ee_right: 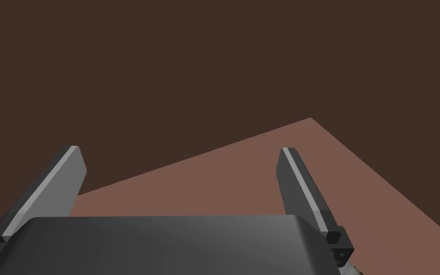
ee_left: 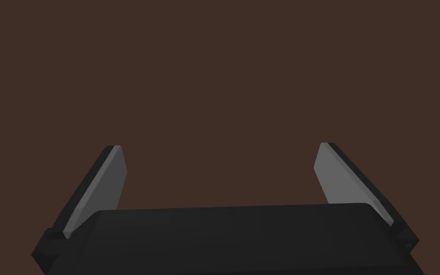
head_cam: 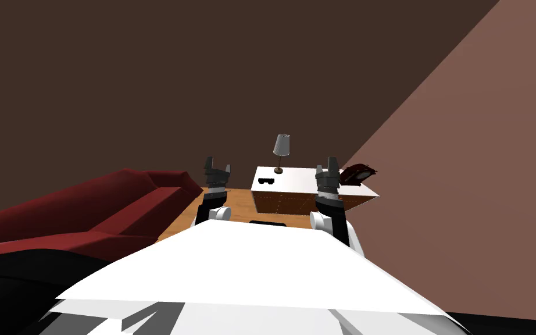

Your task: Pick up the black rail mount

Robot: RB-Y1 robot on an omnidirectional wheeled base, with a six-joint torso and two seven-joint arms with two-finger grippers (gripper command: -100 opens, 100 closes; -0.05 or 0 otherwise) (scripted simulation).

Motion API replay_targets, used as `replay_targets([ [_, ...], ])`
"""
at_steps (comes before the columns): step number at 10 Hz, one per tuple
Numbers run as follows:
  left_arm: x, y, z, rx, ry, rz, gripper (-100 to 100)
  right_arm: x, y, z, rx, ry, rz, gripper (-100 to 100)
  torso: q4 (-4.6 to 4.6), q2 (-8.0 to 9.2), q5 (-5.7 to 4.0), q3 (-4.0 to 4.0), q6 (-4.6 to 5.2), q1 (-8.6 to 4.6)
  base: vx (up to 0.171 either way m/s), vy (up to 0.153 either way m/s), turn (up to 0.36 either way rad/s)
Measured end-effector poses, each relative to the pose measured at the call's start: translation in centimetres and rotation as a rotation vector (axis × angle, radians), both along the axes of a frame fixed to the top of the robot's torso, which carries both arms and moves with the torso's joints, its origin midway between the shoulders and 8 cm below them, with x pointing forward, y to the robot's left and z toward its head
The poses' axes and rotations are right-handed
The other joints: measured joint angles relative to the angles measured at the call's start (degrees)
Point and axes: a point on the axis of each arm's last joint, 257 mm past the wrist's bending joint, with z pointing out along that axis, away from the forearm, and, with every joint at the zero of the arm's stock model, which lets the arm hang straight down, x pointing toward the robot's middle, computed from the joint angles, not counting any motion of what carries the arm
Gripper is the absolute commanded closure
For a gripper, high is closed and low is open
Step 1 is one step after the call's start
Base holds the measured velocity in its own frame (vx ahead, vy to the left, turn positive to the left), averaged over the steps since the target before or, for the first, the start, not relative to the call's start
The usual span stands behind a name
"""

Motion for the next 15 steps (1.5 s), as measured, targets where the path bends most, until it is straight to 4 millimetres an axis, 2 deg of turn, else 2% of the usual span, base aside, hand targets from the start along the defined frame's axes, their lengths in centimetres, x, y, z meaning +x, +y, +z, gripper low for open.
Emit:
replay_targets([
  [4,1.0,0.4,-2.1,0.084,0.090,-0.027,-100,0.0,0.0,0.0,0.000,0.000,0.000,0,0.03,0.13,-0.01,0.07,0.01,-0.05,-0.031,-0.019,-0.120],
  [10,3.4,4.4,-7.9,0.145,0.310,0.003,-100,0.0,0.0,0.0,0.000,0.000,0.000,0,0.03,0.12,-0.01,0.07,0.02,-0.07,-0.038,-0.031,-0.134],
  [15,3.8,7.9,-11.3,0.139,0.445,0.048,-100,0.0,0.0,0.0,0.000,0.000,0.000,0,0.03,0.10,-0.02,0.06,-0.02,-0.06,-0.024,-0.027,-0.128],
])
